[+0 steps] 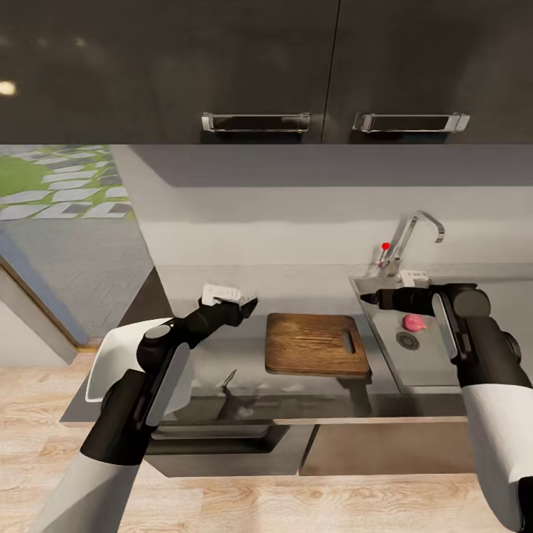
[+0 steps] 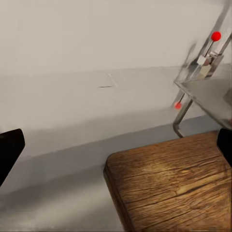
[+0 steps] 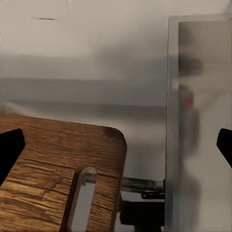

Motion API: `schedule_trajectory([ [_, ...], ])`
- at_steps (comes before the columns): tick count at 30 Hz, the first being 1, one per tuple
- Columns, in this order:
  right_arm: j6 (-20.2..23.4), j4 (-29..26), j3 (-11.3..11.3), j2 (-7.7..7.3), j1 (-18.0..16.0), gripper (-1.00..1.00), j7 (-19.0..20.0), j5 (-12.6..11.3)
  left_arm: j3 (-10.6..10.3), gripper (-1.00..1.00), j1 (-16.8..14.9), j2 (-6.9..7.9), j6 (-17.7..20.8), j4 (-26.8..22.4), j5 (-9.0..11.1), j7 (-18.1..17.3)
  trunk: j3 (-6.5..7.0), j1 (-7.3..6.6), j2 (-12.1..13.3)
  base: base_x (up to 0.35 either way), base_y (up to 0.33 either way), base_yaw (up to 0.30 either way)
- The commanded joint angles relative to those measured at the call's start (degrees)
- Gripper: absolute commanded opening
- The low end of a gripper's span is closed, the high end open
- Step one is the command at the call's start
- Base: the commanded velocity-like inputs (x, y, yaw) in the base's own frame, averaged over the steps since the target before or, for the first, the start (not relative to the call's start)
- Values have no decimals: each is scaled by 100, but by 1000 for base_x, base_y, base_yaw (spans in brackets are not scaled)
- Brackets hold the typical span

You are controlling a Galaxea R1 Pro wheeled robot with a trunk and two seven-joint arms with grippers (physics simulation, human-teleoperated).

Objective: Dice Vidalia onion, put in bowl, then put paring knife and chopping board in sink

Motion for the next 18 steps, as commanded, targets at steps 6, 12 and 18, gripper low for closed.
schedule_trajectory([
  [6,31,-4,-5,-164,4,100,102,11,25,100,-5,-10,131,-41,15,-19,-11,3,-11,0,0,0],
  [12,34,-4,-5,-186,5,100,108,11,18,100,-5,-10,132,-53,14,-22,-11,3,-11,0,0,0],
  [18,37,-4,-5,-190,5,100,109,11,25,100,-5,-7,131,-60,14,-25,-11,3,-11,0,0,-156],
])
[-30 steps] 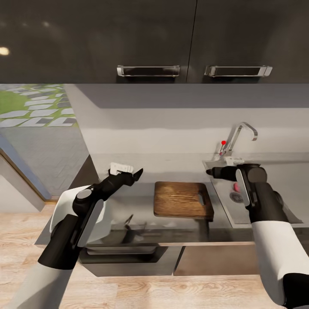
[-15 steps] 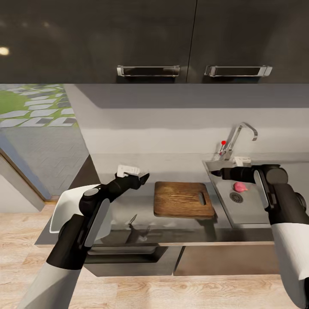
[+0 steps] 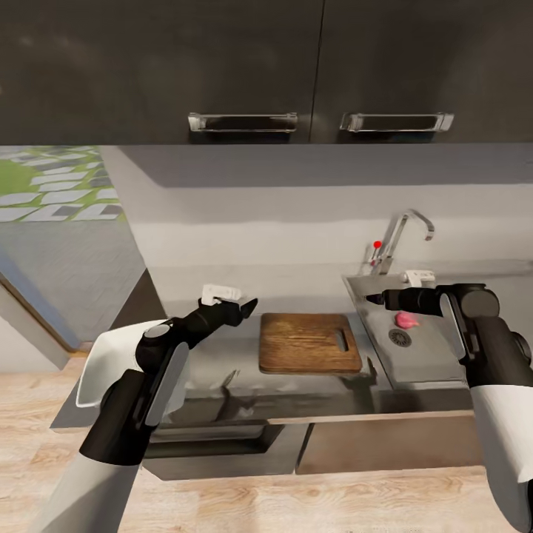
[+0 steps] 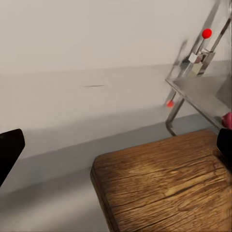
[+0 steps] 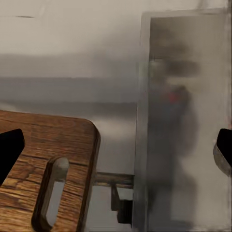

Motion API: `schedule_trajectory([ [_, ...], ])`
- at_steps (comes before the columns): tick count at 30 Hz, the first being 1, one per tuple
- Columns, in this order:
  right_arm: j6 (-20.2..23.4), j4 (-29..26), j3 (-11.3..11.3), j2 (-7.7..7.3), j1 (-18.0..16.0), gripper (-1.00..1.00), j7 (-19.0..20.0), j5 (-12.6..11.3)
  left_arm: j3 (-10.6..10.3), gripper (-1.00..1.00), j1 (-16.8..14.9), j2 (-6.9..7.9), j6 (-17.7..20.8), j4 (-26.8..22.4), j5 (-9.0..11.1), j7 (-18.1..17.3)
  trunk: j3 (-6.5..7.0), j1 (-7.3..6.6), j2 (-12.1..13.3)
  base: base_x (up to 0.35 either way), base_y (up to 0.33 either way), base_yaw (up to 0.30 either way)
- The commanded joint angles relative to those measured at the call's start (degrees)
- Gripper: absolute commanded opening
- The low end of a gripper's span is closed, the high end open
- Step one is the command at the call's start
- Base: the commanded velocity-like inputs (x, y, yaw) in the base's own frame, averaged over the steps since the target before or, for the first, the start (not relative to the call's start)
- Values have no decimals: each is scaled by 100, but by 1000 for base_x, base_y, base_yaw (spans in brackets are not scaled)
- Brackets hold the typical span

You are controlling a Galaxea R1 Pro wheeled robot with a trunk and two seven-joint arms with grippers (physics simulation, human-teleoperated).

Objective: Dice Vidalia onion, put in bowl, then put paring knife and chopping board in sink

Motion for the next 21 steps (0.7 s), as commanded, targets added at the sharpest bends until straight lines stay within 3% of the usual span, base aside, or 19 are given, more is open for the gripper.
schedule_trajectory([
  [1,28,-4,-5,-1,-6,100,21,10,6,100,-5,-1,34,-6,15,-10,-11,3,-12,0,0,-242],
  [6,28,-4,-1,-1,-6,100,21,10,9,100,-5,1,34,-8,15,-4,-6,3,-12,0,-91,-265],
  [12,30,-8,-3,-1,-6,100,21,10,10,100,-5,2,34,-9,15,-2,5,3,-12,0,-255,-264],
  [21,31,-11,-4,-2,-6,100,21,9,10,100,-5,3,34,-9,15,-2,10,3,-12,0,-306,-69],
])
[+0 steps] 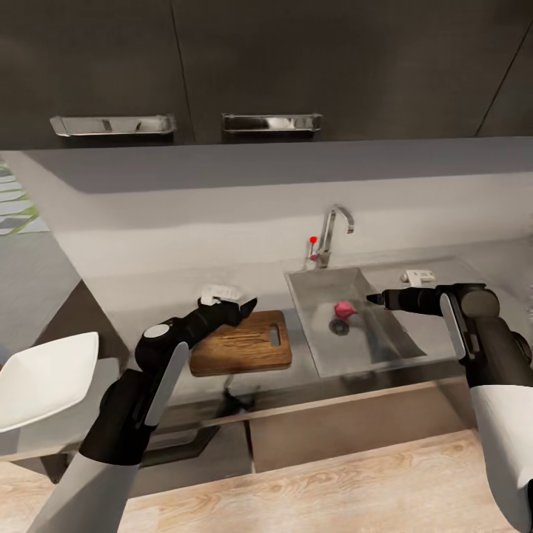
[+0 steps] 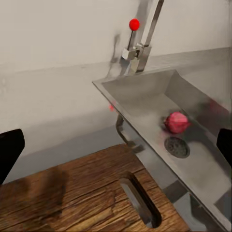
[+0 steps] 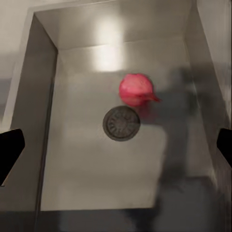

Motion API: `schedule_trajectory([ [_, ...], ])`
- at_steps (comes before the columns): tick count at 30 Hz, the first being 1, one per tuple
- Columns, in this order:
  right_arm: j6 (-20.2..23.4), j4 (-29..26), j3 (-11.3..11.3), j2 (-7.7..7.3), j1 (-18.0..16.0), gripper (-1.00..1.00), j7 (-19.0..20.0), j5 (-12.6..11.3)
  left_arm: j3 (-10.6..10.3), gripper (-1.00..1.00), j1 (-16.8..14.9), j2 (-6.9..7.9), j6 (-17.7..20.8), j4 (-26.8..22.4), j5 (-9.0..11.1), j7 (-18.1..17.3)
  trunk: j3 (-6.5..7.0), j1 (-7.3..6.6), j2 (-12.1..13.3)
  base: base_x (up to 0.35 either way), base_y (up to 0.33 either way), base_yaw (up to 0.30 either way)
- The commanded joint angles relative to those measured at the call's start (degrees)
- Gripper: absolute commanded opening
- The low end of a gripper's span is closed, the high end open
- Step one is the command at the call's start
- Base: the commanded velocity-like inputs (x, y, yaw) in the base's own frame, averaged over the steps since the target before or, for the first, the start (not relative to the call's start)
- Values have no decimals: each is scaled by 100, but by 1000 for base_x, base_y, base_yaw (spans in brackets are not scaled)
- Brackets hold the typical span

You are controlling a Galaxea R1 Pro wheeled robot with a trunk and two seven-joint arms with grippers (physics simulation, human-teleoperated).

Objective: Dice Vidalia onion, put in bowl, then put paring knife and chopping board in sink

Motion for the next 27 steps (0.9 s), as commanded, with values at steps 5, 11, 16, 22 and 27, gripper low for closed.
schedule_trajectory([
  [5,21,-1,-1,-1,-4,100,16,9,8,100,-6,-3,36,-2,14,-11,-11,4,-12,0,-313,-5],
  [11,-196,3,-21,-2,2,100,1,18,9,100,-6,-3,36,-4,14,-14,-11,4,-12,0,-313,0],
  [16,-1132,83,-31,-2,215,100,-24,24,6,100,-6,-3,36,-2,14,-8,-11,4,-12,6,-313,0],
  [22,-2305,573,-38,-1,325,100,-116,28,5,100,-6,-3,36,0,14,-6,-11,4,-12,69,-313,0],
  [27,-2411,613,-54,-1,329,100,-119,28,5,100,-6,-3,36,-1,14,-6,-11,4,-12,83,-313,0],
])
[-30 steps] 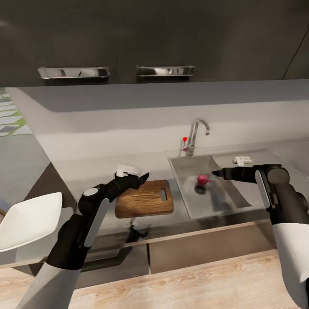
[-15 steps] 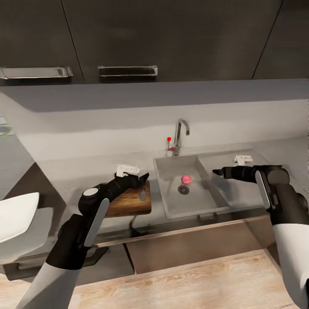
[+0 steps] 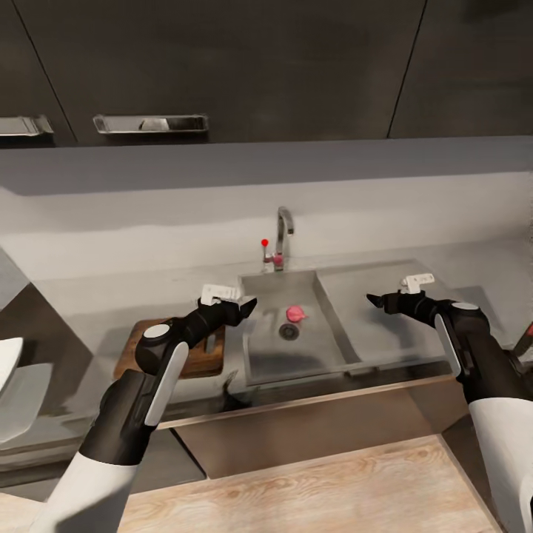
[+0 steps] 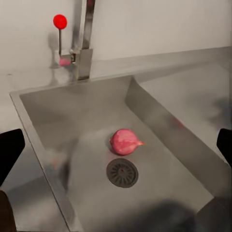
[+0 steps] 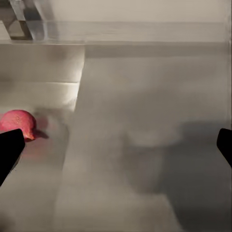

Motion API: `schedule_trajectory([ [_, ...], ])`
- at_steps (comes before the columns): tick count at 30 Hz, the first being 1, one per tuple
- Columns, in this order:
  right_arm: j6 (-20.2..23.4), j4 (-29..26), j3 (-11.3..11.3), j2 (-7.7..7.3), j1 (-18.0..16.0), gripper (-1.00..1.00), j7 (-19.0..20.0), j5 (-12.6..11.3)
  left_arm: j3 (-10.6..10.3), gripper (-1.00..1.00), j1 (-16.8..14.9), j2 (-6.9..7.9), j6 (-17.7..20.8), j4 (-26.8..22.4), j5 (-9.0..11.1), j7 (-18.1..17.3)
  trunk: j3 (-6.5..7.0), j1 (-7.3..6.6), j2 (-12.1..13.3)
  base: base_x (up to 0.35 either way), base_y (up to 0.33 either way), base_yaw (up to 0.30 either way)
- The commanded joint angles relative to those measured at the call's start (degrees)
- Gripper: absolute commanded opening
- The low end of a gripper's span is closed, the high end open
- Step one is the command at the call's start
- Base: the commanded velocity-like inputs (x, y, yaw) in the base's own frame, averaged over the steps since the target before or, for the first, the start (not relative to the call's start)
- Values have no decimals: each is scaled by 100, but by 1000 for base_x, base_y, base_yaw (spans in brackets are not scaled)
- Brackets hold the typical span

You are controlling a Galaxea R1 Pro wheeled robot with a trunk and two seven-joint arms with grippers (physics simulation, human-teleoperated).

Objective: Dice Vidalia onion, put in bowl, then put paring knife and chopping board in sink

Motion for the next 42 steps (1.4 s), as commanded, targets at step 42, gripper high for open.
schedule_trajectory([
  [42,11,-7,-6,-1,-3,100,50,-16,-2,100,-6,-4,36,-5,14,-14,-11,4,-11,39,-128,-163],
])
